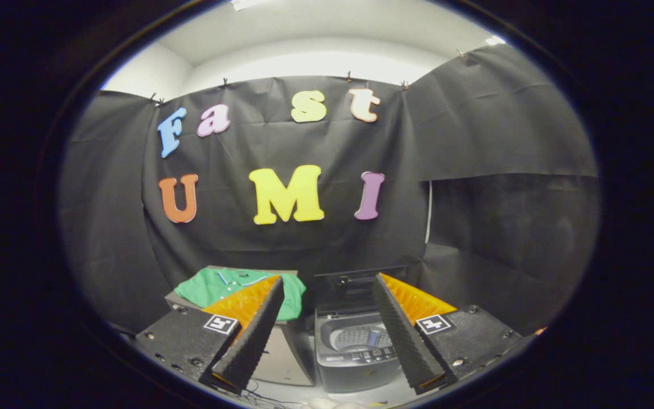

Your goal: Put the clothes into the washing machine and then close the washing machine lid.

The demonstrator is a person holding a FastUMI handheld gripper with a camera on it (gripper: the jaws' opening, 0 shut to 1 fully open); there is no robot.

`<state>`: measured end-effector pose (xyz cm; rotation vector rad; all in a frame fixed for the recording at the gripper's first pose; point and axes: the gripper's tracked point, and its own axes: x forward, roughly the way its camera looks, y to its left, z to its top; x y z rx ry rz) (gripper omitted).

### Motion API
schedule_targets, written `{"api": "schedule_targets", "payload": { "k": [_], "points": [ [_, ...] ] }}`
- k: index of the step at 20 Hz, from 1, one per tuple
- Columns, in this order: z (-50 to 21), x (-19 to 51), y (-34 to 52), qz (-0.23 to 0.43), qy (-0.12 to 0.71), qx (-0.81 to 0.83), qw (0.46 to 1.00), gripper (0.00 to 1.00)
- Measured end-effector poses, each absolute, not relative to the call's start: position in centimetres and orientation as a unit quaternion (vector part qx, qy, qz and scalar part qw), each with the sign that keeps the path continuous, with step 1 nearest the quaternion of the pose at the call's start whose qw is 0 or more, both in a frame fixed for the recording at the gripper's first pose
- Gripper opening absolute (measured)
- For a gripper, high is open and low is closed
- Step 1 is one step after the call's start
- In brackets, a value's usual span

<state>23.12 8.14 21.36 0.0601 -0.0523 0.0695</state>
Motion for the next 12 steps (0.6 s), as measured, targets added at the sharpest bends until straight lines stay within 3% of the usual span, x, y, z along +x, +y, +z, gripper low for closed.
{"api": "schedule_targets", "payload": {
  "k": [12],
  "points": [
    [22.5, 38.1, 22.4, 0.117, 0.044, 0.036, 0.992, 0.99]
  ]
}}
